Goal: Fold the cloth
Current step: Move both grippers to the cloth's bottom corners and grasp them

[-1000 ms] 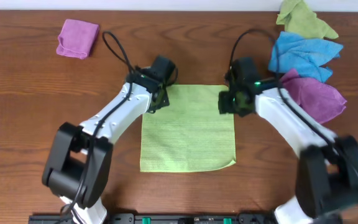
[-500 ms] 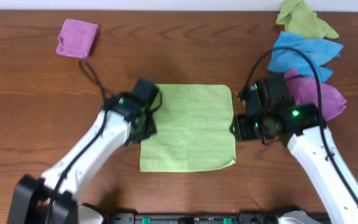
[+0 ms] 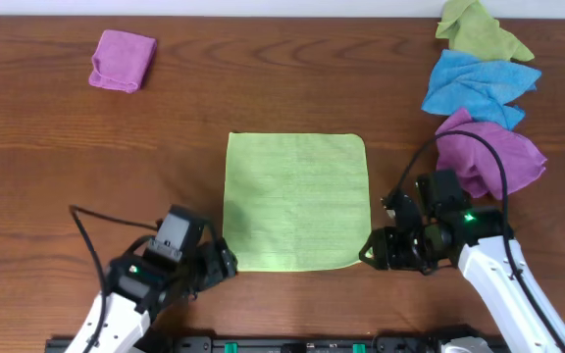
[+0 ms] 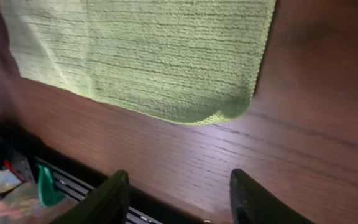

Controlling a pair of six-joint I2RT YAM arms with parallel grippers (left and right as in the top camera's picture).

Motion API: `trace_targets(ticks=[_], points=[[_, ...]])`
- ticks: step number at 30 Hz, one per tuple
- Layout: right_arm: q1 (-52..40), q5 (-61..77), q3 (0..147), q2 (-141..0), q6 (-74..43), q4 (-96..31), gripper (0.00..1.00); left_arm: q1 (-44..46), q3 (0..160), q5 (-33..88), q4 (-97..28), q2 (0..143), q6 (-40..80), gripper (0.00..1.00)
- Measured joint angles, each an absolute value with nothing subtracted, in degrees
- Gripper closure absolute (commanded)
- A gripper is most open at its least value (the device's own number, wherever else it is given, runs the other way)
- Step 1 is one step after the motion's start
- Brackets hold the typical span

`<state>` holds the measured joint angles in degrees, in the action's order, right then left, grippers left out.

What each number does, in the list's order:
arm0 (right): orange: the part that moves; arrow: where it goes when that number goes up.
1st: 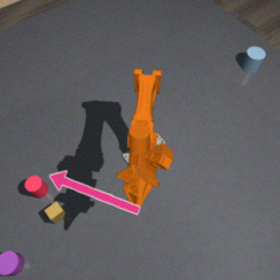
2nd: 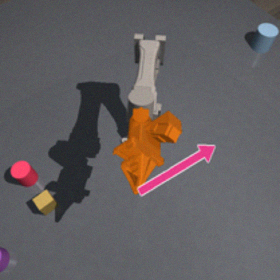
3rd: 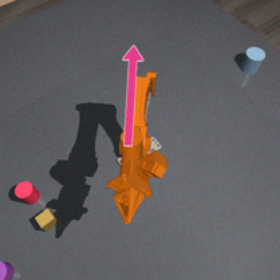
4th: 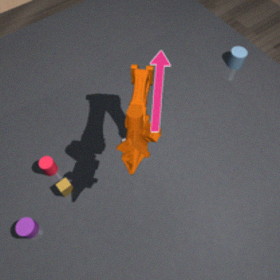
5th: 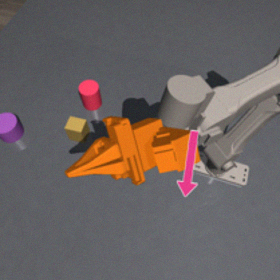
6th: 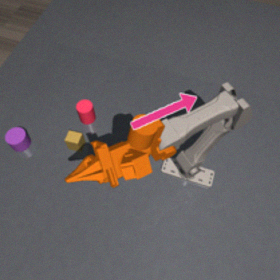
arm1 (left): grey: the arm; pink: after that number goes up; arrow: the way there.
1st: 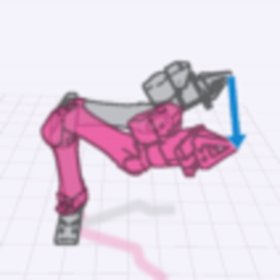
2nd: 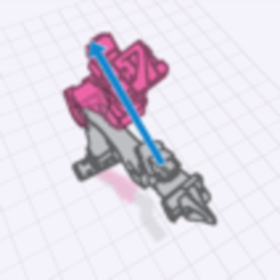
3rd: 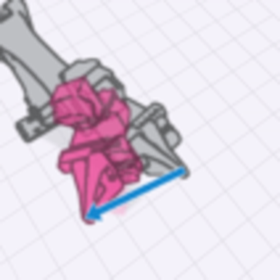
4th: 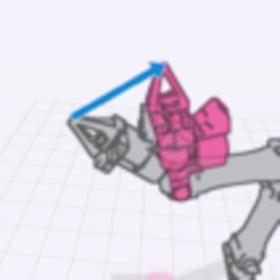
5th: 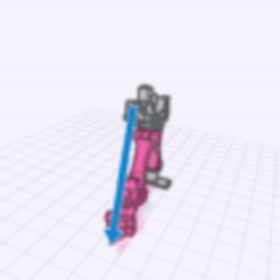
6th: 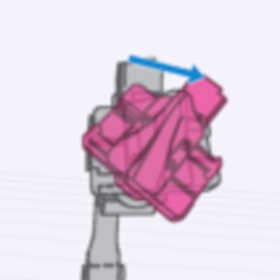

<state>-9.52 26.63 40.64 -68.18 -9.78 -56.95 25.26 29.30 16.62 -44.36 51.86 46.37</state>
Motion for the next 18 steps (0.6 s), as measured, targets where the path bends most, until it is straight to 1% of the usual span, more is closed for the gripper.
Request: trace_targets(ticks=[3, 7, 9, 14, 18], points=[[-8.58, 27.64, 40.58, -68.18, -9.78, -56.88, 0.46, 25.23, 23.90, 19.62, -36.82, 52.10, 47.97, 0.16], [-6.98, 28.99, 40.14, -68.27, -9.74, -56.58, 0.46, 25.23, 19.86, 21.67, -31.38, 52.07, 49.54, 0.18], [-6.76, 29.65, 39.86, -68.71, -9.74, -56.25, 0.47, 25.21, 18.61, 22.17, -29.12, 52.07, 49.93, 0.20], [-6.76, 30.50, 39.03, -70.24, -9.34, -56.01, 0.47, 25.21, 18.06, 21.34, -27.92, 52.14, 50.70, 0.28], [-6.76, 30.74, 38.83, -70.43, -9.30, -55.83, 0.47, 25.21, 18.06, 20.27, -26.11, 54.48, 50.13, 0.28]])
